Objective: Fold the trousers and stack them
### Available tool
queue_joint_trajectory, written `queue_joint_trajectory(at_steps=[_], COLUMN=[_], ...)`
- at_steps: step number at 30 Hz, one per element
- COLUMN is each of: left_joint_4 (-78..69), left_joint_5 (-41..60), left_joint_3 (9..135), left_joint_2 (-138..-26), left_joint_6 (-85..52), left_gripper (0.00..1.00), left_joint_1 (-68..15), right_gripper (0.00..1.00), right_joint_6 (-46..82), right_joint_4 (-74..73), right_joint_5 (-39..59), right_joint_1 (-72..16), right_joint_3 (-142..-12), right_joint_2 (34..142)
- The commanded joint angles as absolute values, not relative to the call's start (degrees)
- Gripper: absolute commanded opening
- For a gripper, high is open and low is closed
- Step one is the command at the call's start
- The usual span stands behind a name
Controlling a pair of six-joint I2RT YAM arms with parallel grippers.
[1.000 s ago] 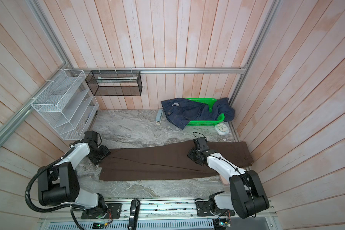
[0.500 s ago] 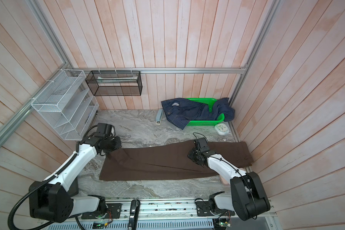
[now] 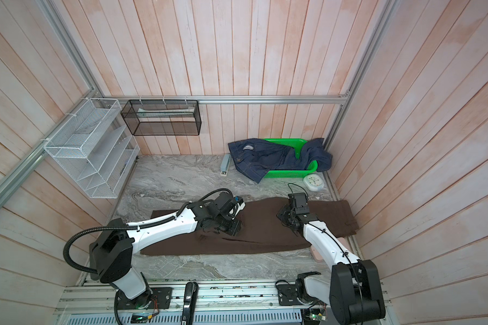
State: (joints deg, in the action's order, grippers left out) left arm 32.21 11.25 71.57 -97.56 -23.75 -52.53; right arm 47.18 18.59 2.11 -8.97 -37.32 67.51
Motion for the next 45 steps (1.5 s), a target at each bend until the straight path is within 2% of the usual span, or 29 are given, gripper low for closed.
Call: queue_joint_trajectory(at_steps=[1,3,8,16,20,29,35,36,40,45], left_joint_4=[34.65,35.84,37.59,57.76,60.18,56.09,55.43,55.79,56.19,56.99], left_joint_5=[7.91,6.37,4.34,-5.57,-6.30,-2.36,-1.54,-2.14,-3.63,-5.52], left_joint_3=[74.57,76.07,81.73,99.75,102.36,101.10,100.68,100.43,98.89,98.27], left_joint_2=[-97.49,-97.64,-99.32,-116.12,-121.40,-126.65,-127.86,-128.20,-129.35,-128.63], left_joint_6=[-24.82,-25.90,-31.06,-40.19,-43.06,-44.42,-44.30,-44.38,-44.64,-45.01], left_gripper=[0.37,0.54,0.64,0.65,0.65,0.53,0.56,0.54,0.30,0.13], left_joint_1=[-51.12,-51.04,-52.00,-53.57,-53.79,-54.23,-54.23,-54.23,-54.23,-54.14], right_gripper=[0.43,0.43,0.44,0.45,0.45,0.45,0.45,0.45,0.45,0.44], right_joint_6=[45.13,45.15,44.87,43.62,43.47,43.86,43.91,44.03,44.21,44.04], right_joint_4=[20.49,20.22,20.79,21.53,21.41,20.92,20.74,20.63,20.53,20.39], right_joint_5=[0.48,0.48,0.88,1.13,1.58,2.66,2.97,3.00,3.18,3.56], right_joint_1=[-7.52,-6.97,-6.03,-3.96,-3.58,-3.56,-3.50,-3.45,-3.51,-3.52], right_joint_3=[-36.88,-36.41,-36.80,-37.05,-36.42,-35.11,-34.76,-34.78,-34.64,-34.41], right_joint_2=[64.87,64.10,63.85,62.40,61.97,61.31,61.17,61.10,61.04,61.00])
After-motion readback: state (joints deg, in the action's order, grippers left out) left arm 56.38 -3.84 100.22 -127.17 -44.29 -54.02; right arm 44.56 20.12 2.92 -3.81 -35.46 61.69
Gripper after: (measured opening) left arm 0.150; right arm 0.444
